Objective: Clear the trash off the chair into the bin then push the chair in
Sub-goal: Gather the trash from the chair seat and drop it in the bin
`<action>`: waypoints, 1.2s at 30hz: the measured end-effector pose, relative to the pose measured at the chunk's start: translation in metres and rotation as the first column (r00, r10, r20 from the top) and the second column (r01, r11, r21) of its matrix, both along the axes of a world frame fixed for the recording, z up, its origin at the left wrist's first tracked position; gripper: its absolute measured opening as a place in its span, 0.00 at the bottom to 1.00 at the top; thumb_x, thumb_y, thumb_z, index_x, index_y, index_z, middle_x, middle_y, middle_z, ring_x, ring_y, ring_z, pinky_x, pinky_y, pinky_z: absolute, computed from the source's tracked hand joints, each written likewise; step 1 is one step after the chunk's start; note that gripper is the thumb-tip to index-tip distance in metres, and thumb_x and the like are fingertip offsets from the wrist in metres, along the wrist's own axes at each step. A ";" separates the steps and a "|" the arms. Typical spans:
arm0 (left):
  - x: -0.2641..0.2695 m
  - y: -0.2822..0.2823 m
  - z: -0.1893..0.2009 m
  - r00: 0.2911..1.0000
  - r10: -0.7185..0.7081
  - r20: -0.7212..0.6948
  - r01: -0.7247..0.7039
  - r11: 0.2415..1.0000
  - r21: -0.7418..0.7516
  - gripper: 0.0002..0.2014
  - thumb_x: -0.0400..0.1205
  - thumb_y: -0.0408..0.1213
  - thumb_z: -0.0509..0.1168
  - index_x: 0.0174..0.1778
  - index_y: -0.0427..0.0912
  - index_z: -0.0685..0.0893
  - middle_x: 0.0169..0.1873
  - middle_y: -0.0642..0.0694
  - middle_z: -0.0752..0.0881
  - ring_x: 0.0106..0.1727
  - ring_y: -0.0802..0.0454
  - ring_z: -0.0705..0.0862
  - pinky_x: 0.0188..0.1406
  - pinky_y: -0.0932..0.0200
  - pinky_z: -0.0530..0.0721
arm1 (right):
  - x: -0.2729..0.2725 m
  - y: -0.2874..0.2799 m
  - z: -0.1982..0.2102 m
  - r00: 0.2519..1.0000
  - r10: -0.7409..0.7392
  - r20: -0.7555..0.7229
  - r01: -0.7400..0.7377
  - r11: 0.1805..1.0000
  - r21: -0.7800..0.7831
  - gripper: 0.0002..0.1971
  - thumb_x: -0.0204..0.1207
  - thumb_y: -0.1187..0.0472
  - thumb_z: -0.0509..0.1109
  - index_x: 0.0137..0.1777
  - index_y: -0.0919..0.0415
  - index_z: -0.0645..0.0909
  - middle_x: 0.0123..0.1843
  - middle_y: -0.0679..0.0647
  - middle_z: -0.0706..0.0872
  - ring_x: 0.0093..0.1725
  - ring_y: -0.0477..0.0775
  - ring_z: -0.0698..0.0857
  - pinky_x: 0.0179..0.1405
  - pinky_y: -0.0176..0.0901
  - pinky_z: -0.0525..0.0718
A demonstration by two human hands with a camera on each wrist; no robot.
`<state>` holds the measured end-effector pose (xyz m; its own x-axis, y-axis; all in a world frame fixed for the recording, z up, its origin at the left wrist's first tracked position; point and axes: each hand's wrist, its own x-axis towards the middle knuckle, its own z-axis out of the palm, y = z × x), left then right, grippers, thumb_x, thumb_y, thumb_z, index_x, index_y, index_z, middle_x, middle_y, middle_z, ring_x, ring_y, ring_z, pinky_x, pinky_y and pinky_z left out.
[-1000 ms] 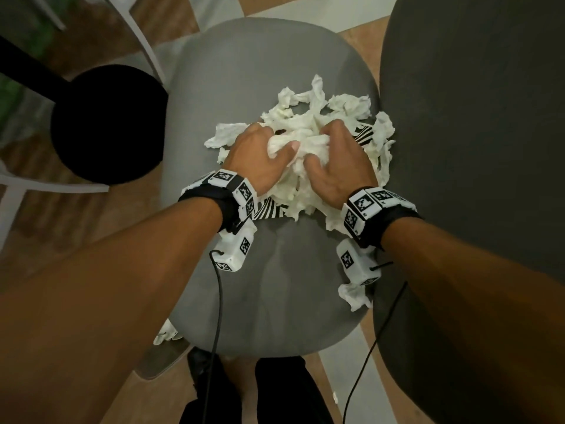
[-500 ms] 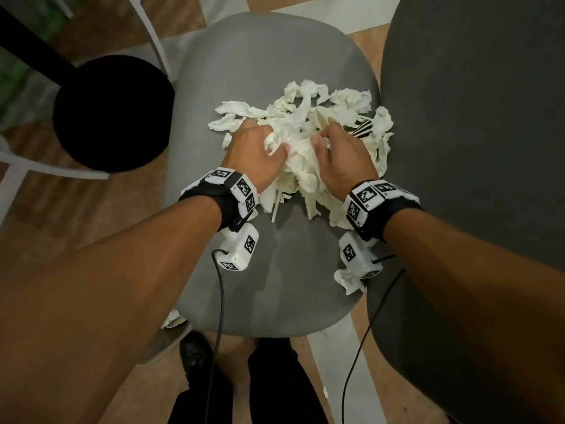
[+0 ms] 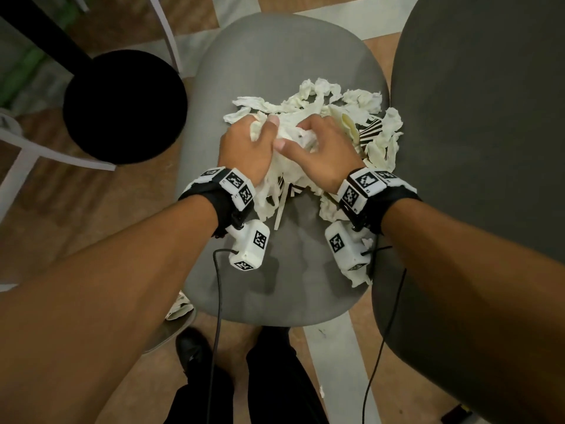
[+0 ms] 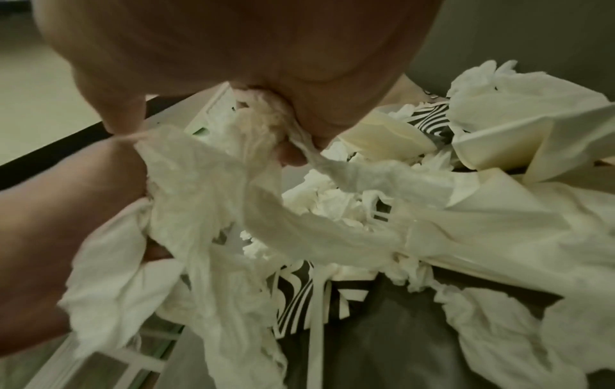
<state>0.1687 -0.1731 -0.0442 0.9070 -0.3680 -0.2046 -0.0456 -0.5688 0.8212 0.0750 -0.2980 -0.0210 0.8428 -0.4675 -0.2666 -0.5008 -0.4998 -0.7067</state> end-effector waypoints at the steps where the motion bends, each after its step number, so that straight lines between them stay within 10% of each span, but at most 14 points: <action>1: 0.001 0.004 -0.001 0.999 0.033 -0.021 -0.033 0.999 -0.020 0.23 0.80 0.55 0.64 0.36 0.34 0.79 0.29 0.43 0.81 0.31 0.49 0.79 0.33 0.53 0.77 | -0.001 0.000 0.000 0.999 0.034 -0.019 -0.034 0.999 -0.006 0.28 0.70 0.33 0.71 0.63 0.49 0.75 0.59 0.47 0.81 0.54 0.48 0.81 0.53 0.45 0.78; 7: -0.002 0.030 -0.003 0.999 0.012 0.036 -0.016 0.995 0.100 0.09 0.79 0.40 0.63 0.52 0.42 0.80 0.40 0.49 0.84 0.36 0.46 0.83 0.30 0.56 0.75 | -0.002 0.018 -0.010 0.976 0.202 -0.086 -0.210 0.974 -0.090 0.16 0.81 0.61 0.59 0.66 0.50 0.78 0.37 0.49 0.81 0.36 0.53 0.80 0.43 0.41 0.77; 9: -0.006 0.042 -0.003 0.999 -0.010 0.053 0.006 0.998 0.068 0.08 0.82 0.41 0.63 0.55 0.47 0.79 0.41 0.50 0.84 0.30 0.50 0.79 0.29 0.55 0.75 | 0.002 0.030 -0.009 0.974 0.205 -0.092 -0.212 0.974 -0.075 0.13 0.81 0.60 0.56 0.53 0.50 0.82 0.34 0.47 0.79 0.37 0.54 0.80 0.43 0.41 0.75; 12: -0.007 0.063 0.002 0.994 -0.055 0.091 0.049 0.996 0.074 0.16 0.82 0.51 0.65 0.32 0.45 0.77 0.25 0.51 0.79 0.27 0.49 0.74 0.28 0.55 0.71 | 0.013 0.055 -0.005 0.981 0.170 -0.095 -0.174 0.984 -0.045 0.15 0.79 0.50 0.55 0.31 0.51 0.69 0.30 0.48 0.78 0.33 0.52 0.77 0.36 0.44 0.70; 19: 0.001 0.146 -0.006 0.992 0.108 0.061 -0.113 0.990 0.084 0.29 0.83 0.50 0.65 0.20 0.42 0.63 0.16 0.50 0.67 0.19 0.50 0.63 0.22 0.56 0.61 | 0.036 0.133 -0.009 0.982 0.180 -0.061 -0.181 0.983 -0.020 0.21 0.82 0.47 0.62 0.35 0.61 0.80 0.27 0.50 0.80 0.29 0.52 0.78 0.35 0.40 0.70; 32: -0.026 0.360 -0.070 0.876 0.450 -0.175 -0.409 0.885 0.223 0.22 0.83 0.48 0.62 0.23 0.44 0.76 0.30 0.36 0.86 0.38 0.32 0.85 0.39 0.44 0.83 | 0.060 0.367 -0.081 0.968 0.130 -0.213 -0.050 0.937 0.345 0.27 0.84 0.45 0.59 0.25 0.59 0.72 0.26 0.55 0.80 0.32 0.60 0.82 0.38 0.50 0.81; 36: -0.040 0.402 -0.105 0.770 0.525 -0.364 -0.423 0.846 0.326 0.14 0.80 0.50 0.57 0.46 0.44 0.80 0.47 0.44 0.85 0.50 0.40 0.82 0.53 0.50 0.79 | 0.054 0.411 -0.121 0.939 0.102 -0.328 0.043 0.913 0.405 0.23 0.84 0.47 0.58 0.29 0.56 0.75 0.34 0.58 0.83 0.42 0.62 0.85 0.49 0.52 0.82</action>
<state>0.1289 0.2285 -0.1492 0.7558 0.1845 -0.6283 0.5982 -0.5847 0.5479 0.1290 0.1131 -0.1418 0.6809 -0.2363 -0.6932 -0.7323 -0.2288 -0.6414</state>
